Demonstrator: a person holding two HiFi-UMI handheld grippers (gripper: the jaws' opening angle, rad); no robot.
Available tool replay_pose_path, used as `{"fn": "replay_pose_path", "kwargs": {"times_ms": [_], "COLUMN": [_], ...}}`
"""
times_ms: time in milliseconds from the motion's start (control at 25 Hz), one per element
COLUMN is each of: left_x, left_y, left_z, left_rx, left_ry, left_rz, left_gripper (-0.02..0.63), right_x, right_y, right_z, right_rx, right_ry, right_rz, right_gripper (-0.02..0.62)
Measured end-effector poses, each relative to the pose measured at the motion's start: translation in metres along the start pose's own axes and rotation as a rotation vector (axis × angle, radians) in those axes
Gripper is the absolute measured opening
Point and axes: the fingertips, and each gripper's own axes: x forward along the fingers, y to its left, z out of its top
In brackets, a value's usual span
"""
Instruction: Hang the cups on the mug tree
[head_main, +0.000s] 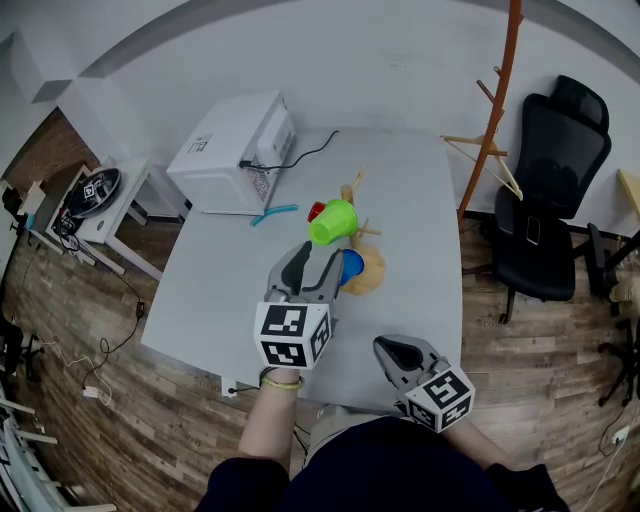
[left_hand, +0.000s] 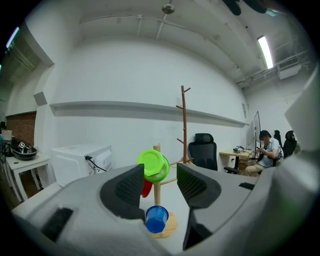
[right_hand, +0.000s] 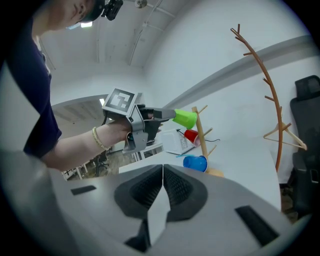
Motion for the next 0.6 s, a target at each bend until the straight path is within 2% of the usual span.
{"fn": "replay_pose_path", "kwargs": {"times_ms": [80, 320, 600], "left_x": [-0.006, -0.022, -0.041], "left_y": [-0.003, -0.01, -0.019], "left_z": [-0.004, -0.017, -0.047], "left_rx": [-0.009, -0.045, -0.071], "left_ry": [-0.005, -0.001, 0.045], "left_rz": [0.002, 0.015, -0.018], "left_gripper": [0.172, 0.072, 0.027], "right_x": [0.0, 0.003, 0.006], "right_y": [0.001, 0.007, 0.012], "right_z": [0.0, -0.001, 0.001], "right_rx": [0.003, 0.006, 0.005], "right_ry": [-0.001, -0.003, -0.008], "right_rz": [-0.002, -0.004, -0.028], "right_gripper": [0.029, 0.029, 0.029]}}
